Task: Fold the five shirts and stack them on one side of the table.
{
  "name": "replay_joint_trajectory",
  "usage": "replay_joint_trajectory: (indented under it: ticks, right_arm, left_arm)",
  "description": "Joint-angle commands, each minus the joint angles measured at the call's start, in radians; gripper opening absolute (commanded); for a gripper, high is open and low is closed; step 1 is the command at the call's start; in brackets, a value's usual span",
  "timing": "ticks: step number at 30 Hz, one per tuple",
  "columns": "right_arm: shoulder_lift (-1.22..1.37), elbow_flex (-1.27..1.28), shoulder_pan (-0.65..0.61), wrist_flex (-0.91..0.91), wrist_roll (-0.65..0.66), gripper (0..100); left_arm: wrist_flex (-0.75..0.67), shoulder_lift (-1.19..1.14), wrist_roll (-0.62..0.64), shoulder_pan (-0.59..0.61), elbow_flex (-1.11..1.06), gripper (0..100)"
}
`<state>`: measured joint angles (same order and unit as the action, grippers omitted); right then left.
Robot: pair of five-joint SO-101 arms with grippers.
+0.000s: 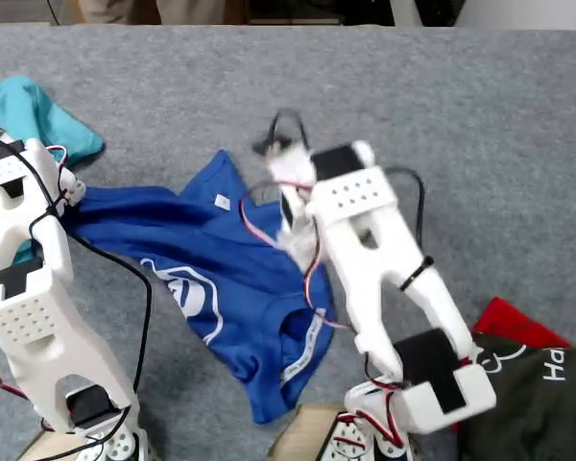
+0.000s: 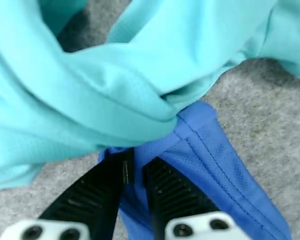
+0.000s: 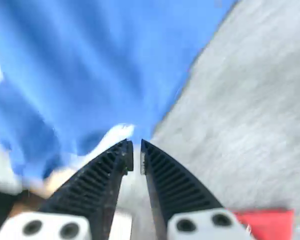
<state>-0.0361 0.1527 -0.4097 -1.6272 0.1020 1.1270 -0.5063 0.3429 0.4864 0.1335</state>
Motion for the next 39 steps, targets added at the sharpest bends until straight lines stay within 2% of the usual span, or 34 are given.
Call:
replay_joint_trajectory:
  ticks: [1, 5, 11, 14, 20, 25, 27, 39]
  right_arm:
    - [0.136, -0.263, 0.027, 0.063, -0.066, 5.6]
    - [0.447, -0.538, 0.022, 0.038, -0.124, 6.0]
    - [0.888, -1.024, -0.007, -0.152, -0.147, 22.1]
    - [1.013, -1.175, -0.018, -0.161, -0.147, 23.8]
    - [1.047, -1.165, -0.071, -0.160, -0.144, 20.7]
    - [1.046, -1.124, -0.039, -0.160, -0.149, 0.2]
    - [1.021, -1.113, -0.013, -0.160, -0.160, 2.7]
    - [0.662, -1.144, 0.094, -0.137, -0.181, 2.2]
  left_arm:
    - [-0.009, 0.008, 0.006, 0.018, 0.048, 2]
    - [-0.009, 0.008, 0.006, 0.018, 0.048, 2]
    - [-0.009, 0.008, 0.006, 0.018, 0.048, 2]
    - [-0.008, 0.008, 0.006, 0.018, 0.048, 2]
    - [-0.009, 0.008, 0.006, 0.018, 0.049, 2]
    - [-0.009, 0.008, 0.006, 0.018, 0.049, 2]
    - [-0.009, 0.008, 0.006, 0.018, 0.049, 2]
    - [-0.009, 0.008, 0.006, 0.018, 0.049, 2]
